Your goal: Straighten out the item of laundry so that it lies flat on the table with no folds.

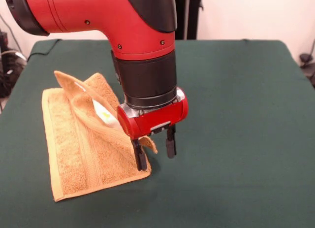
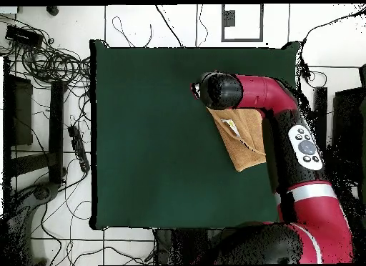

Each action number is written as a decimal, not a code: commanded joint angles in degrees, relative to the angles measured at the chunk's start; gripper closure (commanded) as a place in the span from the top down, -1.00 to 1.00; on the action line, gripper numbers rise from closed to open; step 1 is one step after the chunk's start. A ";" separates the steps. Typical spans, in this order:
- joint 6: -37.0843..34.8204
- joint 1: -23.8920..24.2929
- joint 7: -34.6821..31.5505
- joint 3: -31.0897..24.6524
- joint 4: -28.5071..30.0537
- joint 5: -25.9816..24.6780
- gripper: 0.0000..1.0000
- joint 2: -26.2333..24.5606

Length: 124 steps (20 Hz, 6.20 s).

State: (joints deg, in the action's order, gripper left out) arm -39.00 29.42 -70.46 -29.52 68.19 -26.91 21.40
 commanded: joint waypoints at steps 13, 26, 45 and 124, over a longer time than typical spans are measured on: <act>-11.81 -3.21 15.56 -4.78 -0.72 -4.15 1.00 3.89; -11.98 -2.63 17.44 -6.32 -4.92 -4.18 1.00 -1.32; -12.40 -1.45 15.04 -4.44 -2.68 -4.09 1.00 -0.06; -1.95 5.30 -3.44 0.43 14.43 -4.38 1.00 6.49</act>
State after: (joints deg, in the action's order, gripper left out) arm -44.28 35.54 -70.46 -29.91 72.00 -30.93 28.59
